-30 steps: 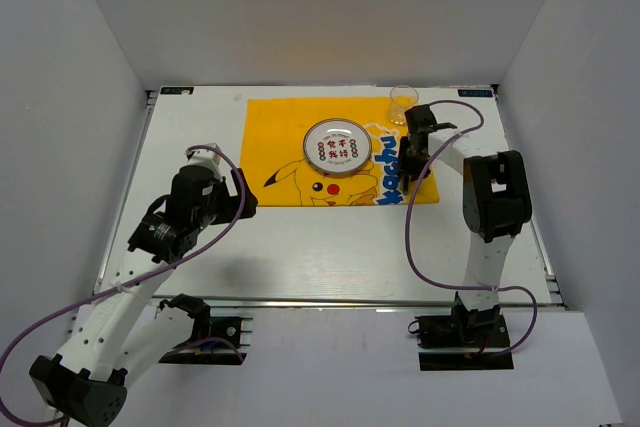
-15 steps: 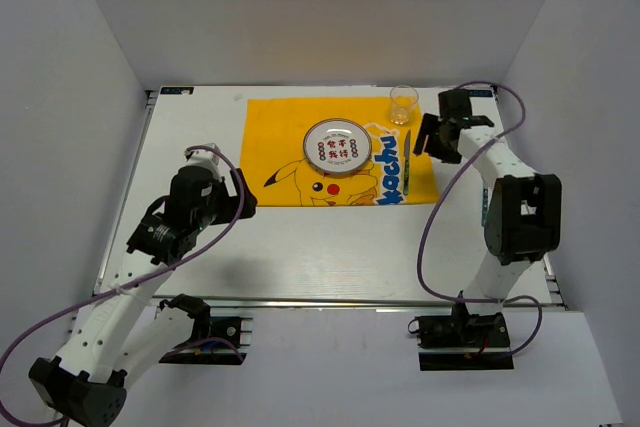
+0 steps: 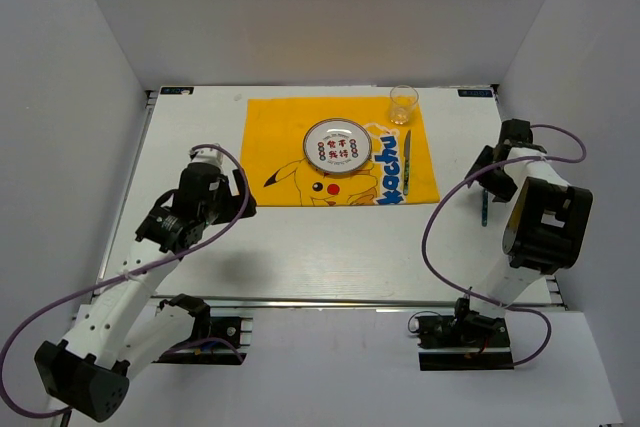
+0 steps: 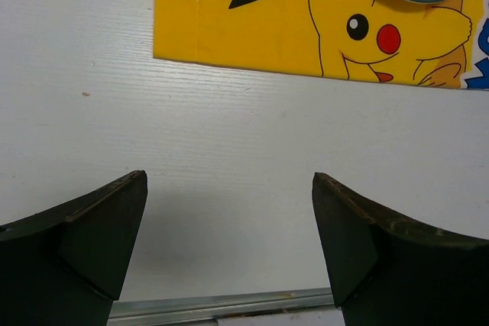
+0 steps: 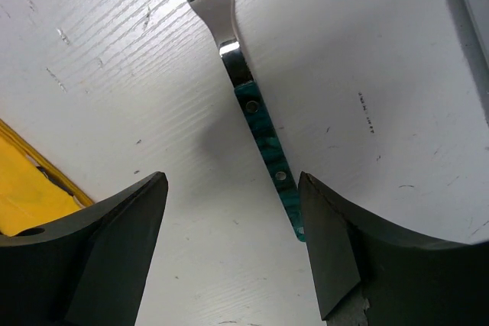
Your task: Set the dinner table for one person
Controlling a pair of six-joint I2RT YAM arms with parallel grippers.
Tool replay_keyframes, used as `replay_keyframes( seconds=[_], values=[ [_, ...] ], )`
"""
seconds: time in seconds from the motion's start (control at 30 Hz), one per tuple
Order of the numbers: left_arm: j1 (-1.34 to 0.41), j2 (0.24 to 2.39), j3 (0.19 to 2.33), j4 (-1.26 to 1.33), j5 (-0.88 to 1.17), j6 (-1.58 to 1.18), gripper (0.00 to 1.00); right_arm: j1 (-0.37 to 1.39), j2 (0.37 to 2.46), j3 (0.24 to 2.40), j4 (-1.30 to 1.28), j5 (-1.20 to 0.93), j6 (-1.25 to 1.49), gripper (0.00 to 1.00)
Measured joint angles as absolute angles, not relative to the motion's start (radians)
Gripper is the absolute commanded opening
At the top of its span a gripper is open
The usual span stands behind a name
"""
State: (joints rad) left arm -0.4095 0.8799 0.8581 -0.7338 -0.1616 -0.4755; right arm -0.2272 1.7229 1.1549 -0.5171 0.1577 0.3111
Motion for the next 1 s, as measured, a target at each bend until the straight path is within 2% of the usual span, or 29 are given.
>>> replay_keyframes(
  seconds=[0.23, 0.5, 0.7, 0.77, 0.8, 0.83, 1.0],
  values=[
    [-0.41, 0.85, 0.858, -0.733, -0.17, -0.479, 0.98, -0.26, 1.737, 1.149, -0.482, 0.159, 0.308, 0.71],
    [-0.41, 0.852, 0.858, -0.732, -0.164, -0.478, 0.98, -0.275, 1.806, 1.119, -0.433, 0.168, 0.28, 0.58],
    [-0.41, 0.857, 0.858, -0.732, -0.147, -0.474, 0.98, -0.274, 1.861, 1.184, -0.422, 0.164, 0.254, 0.32],
    [-0.41, 0.859, 0.858, -0.732, -0.145, -0.471, 0.98, -0.274, 1.861, 1.182, -0.409, 0.162, 0.248, 0.19],
    [-0.41, 0.86, 0.858, -0.731, -0.144, -0.471, 0.98, -0.274, 1.861, 1.182, -0.404, 0.156, 0.247, 0.07],
    [-0.41, 0.86, 0.858, -0.731, -0.142, -0.471, 0.98, -0.274, 1.861, 1.181, -0.399, 0.155, 0.246, 0.0],
    [-0.41, 0.861, 0.858, -0.728, -0.14, -0.471, 0.98, -0.27, 1.86, 1.18, -0.394, 0.147, 0.246, 0.0]
  ],
)
